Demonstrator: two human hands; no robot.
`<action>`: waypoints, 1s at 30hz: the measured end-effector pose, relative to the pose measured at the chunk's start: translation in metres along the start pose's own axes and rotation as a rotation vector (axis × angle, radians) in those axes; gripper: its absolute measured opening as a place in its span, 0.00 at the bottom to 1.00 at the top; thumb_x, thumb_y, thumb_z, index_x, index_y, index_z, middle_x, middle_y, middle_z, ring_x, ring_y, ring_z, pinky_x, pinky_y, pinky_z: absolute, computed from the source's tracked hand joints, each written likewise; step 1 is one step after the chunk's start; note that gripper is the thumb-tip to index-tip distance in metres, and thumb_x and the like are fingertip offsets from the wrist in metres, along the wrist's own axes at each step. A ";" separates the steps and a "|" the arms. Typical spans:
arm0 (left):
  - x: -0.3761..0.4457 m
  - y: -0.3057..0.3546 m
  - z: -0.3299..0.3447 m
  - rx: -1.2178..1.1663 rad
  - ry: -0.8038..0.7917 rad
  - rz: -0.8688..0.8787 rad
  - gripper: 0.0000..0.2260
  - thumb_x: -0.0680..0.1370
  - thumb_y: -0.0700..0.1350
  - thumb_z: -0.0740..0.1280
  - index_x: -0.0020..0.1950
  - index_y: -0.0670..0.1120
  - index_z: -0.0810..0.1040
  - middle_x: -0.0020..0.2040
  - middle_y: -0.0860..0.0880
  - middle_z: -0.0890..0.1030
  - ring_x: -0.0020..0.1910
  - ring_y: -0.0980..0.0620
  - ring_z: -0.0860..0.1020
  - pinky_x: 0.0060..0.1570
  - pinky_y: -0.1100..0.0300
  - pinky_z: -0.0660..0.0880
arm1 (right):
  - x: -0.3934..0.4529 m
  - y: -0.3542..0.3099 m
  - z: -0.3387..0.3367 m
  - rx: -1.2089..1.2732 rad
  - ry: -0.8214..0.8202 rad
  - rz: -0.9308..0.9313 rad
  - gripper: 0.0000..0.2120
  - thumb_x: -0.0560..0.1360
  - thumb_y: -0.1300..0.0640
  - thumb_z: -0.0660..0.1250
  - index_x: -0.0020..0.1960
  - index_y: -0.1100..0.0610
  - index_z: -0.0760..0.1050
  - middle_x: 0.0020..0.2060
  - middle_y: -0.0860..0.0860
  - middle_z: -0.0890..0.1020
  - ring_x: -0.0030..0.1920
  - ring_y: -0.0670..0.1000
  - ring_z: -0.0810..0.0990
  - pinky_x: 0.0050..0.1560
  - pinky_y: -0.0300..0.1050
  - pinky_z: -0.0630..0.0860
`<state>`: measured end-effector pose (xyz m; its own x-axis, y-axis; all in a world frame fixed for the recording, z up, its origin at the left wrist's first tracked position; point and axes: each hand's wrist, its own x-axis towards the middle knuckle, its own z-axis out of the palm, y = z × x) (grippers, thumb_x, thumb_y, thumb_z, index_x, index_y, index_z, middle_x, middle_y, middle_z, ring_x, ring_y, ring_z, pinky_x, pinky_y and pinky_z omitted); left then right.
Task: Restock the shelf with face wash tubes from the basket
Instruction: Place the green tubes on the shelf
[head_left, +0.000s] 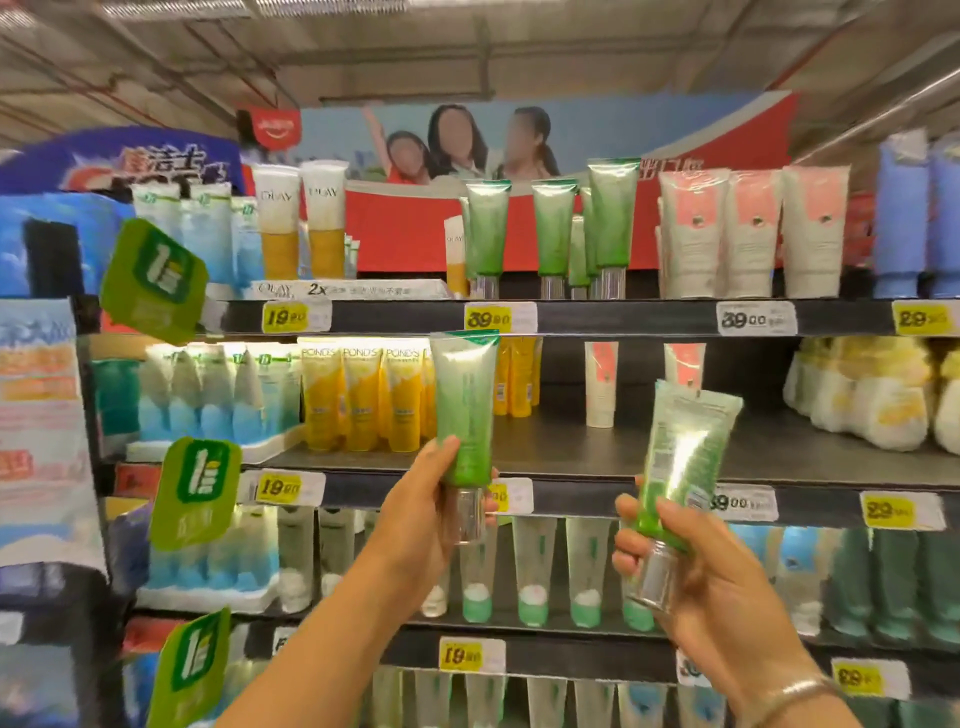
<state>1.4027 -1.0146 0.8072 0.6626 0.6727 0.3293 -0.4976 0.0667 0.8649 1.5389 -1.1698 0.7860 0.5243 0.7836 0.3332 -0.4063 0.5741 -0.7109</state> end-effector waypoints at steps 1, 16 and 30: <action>0.006 0.003 -0.001 0.004 -0.024 0.018 0.11 0.77 0.49 0.59 0.53 0.45 0.75 0.36 0.46 0.79 0.29 0.53 0.77 0.28 0.61 0.75 | 0.007 -0.004 0.000 -0.020 -0.015 -0.008 0.15 0.66 0.57 0.65 0.51 0.60 0.74 0.35 0.56 0.80 0.28 0.49 0.76 0.30 0.43 0.79; 0.120 0.089 0.040 0.306 -0.132 0.318 0.21 0.67 0.50 0.67 0.58 0.46 0.76 0.52 0.45 0.83 0.51 0.49 0.81 0.48 0.54 0.77 | 0.142 -0.097 0.051 -0.526 -0.213 -0.298 0.19 0.62 0.49 0.68 0.51 0.57 0.79 0.44 0.54 0.85 0.45 0.51 0.83 0.46 0.46 0.82; 0.220 0.128 0.041 0.533 -0.023 0.379 0.14 0.68 0.47 0.74 0.53 0.51 0.80 0.47 0.52 0.85 0.47 0.55 0.83 0.42 0.59 0.78 | 0.254 -0.087 0.108 -1.023 0.055 -0.681 0.21 0.67 0.47 0.72 0.53 0.51 0.66 0.44 0.42 0.74 0.44 0.42 0.74 0.38 0.32 0.67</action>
<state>1.5076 -0.8883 1.0056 0.5107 0.5614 0.6511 -0.3570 -0.5505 0.7547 1.6271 -0.9956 0.9993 0.4405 0.3720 0.8170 0.7233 0.3921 -0.5685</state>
